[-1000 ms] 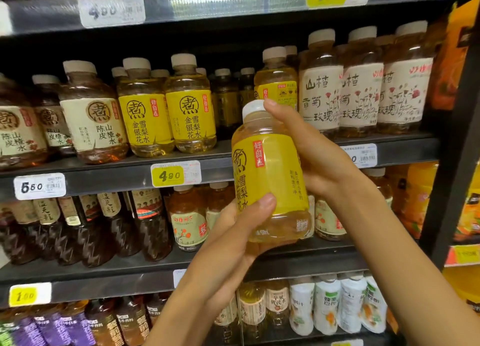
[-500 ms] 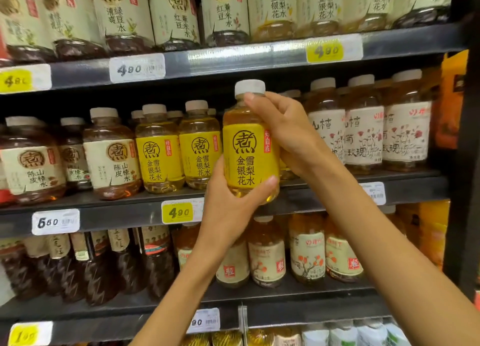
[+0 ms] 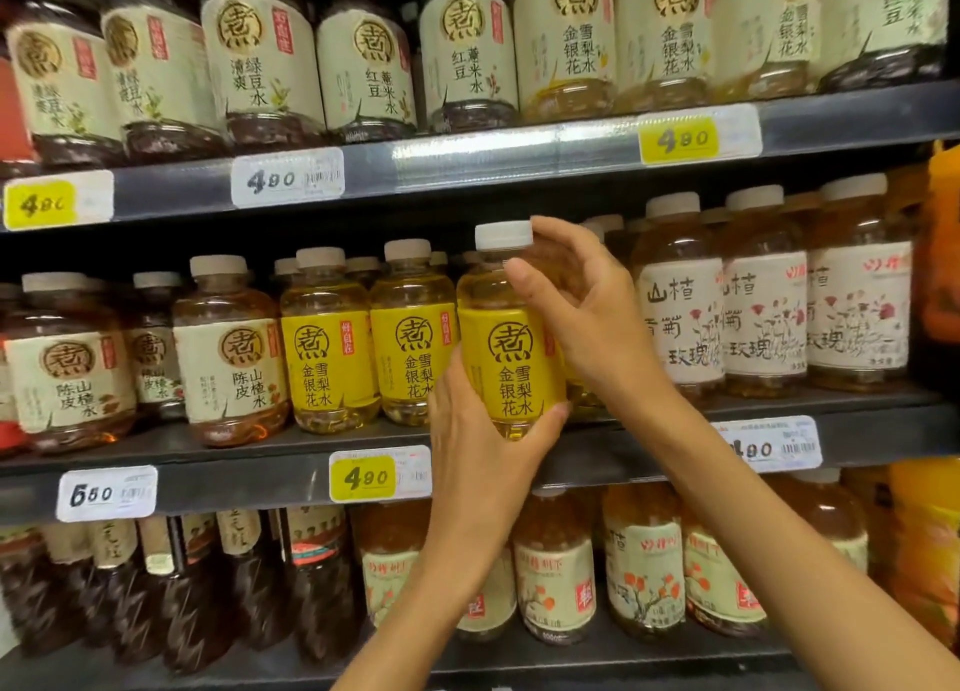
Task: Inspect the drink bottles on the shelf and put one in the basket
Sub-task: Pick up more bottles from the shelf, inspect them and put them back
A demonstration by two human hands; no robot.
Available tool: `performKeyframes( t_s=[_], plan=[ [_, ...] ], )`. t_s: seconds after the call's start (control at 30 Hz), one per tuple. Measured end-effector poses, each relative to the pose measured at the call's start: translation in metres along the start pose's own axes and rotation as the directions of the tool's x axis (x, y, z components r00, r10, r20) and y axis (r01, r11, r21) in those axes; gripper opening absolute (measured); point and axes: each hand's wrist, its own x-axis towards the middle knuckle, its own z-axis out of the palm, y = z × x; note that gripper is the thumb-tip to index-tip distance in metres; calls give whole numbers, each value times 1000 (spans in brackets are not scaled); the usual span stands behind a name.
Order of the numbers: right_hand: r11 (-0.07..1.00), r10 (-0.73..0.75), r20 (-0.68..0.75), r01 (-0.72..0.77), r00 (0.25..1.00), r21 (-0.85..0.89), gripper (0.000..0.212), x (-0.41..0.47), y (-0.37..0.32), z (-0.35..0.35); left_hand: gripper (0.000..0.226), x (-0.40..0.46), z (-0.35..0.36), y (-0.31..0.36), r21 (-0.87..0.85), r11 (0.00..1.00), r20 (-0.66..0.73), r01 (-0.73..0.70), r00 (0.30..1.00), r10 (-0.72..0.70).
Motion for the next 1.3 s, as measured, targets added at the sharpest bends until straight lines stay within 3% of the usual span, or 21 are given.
performKeyframes(
  t_s=[0.13, 0.27, 0.4, 0.5, 0.63, 0.8, 1.03, 1.13, 1.2, 1.3],
  plan=[
    [994, -55, -52, 50, 997, -101, 36, -3, -1, 8, 98, -16, 9, 2, 12, 998, -125, -68, 990, 68],
    [959, -98, -73, 75, 993, -272, 35, 1, 2, 8, 92, -10, 9, -1, 232, 965, -209, -125, 962, 175],
    [867, -173, -47, 130, 984, -481, 38, -4, 8, 9, 85, -5, 11, -3, 343, 937, -194, -64, 971, 137],
    [822, -123, 34, 121, 992, -557, 45, -7, 16, 5, 86, 0, 16, -3, 349, 937, -180, -25, 979, 93],
    [609, -194, 37, 150, 980, -779, 50, -6, 21, 2, 84, -3, 22, -1, 371, 929, -186, -9, 979, 83],
    [566, -222, 44, 166, 974, -808, 49, -4, 27, 6, 70, -7, 26, -3, 388, 922, -164, -15, 983, 85],
    [512, -194, 126, 210, 973, -833, 50, 1, 32, -7, 66, 0, 30, 6, 362, 929, -274, 79, 961, 25],
    [535, -263, 0, 146, 965, -832, 49, 1, 32, -22, 69, 4, 31, 5, 388, 915, -254, 107, 967, -6],
    [458, -265, -48, 82, 963, -885, 46, 7, 31, -32, 72, 6, 33, 6, 419, 898, -240, 133, 970, -32],
    [274, -136, 17, 54, 991, -960, 55, 16, 31, -39, 76, 6, 33, 6, 434, 891, -218, 136, 975, -43]
  ],
)
